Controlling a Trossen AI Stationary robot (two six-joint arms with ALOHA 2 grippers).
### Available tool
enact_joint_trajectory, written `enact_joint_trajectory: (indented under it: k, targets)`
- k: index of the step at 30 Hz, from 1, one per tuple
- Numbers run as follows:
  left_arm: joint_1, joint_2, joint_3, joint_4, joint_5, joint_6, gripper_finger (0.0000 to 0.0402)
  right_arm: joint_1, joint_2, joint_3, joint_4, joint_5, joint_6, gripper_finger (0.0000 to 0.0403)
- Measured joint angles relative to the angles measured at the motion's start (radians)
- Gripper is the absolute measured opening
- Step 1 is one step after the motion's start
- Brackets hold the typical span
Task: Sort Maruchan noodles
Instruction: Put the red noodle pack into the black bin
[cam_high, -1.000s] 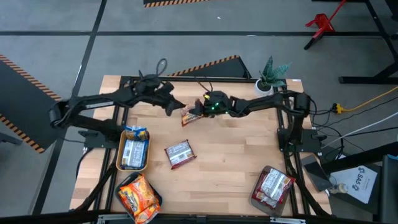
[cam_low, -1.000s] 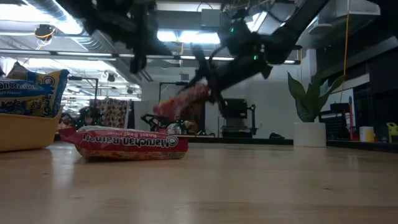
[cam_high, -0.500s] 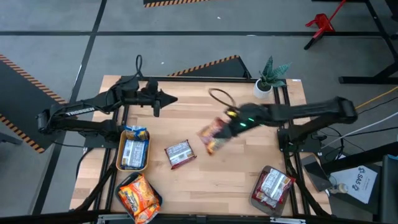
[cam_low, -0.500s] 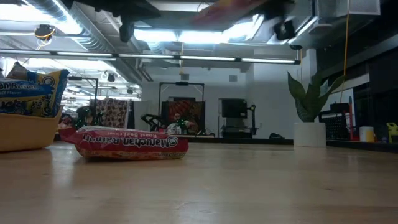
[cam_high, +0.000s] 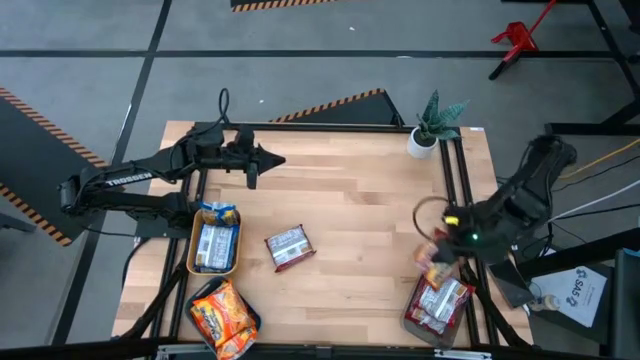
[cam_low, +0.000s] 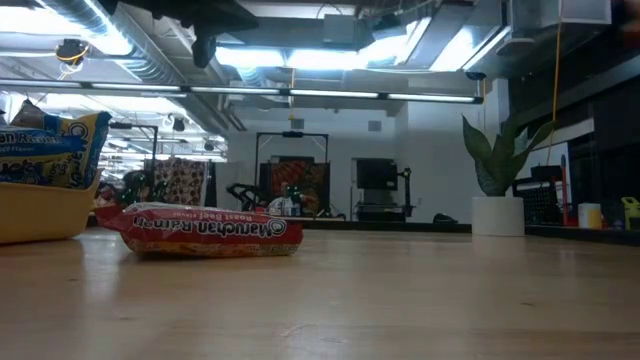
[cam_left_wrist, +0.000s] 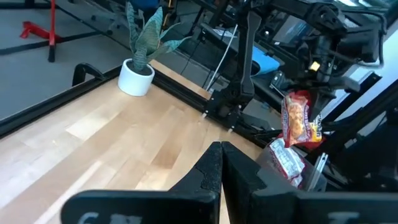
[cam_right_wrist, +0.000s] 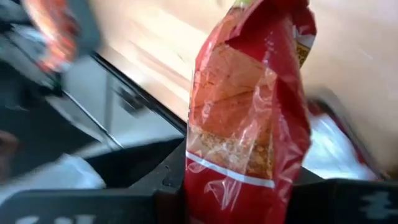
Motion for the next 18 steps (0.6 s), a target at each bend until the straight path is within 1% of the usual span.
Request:
enact_joint_trajectory:
  k: [3,5,7,12,18]
  targets:
    - [0.0,0.0,0.0,-0.001,0.0,0.017,0.0,0.095,0.02,0.0,-0.048,-0.026,0.066,0.0098]
    - [0.0,0.0,0.0,-0.001,-0.005,0.024,0.0,0.132,0.039,0.0,-0.057,-0.03,0.076,0.0098]
    - [0.0,0.0,0.0,-0.002,-0.026,0.025,0.0,0.152,0.064,0.0,-0.06,-0.056,0.077,0.0098]
    - [0.0,0.0,0.0,-0.002,-0.079,0.025,0.0,0.188,0.124,0.0,-0.061,-0.175,0.063,0.0098]
    - [0.0,0.0,0.0,-0.002,-0.098,0.027,0.0,0.239,0.173,0.0,0.014,-0.172,0.013,0.0098]
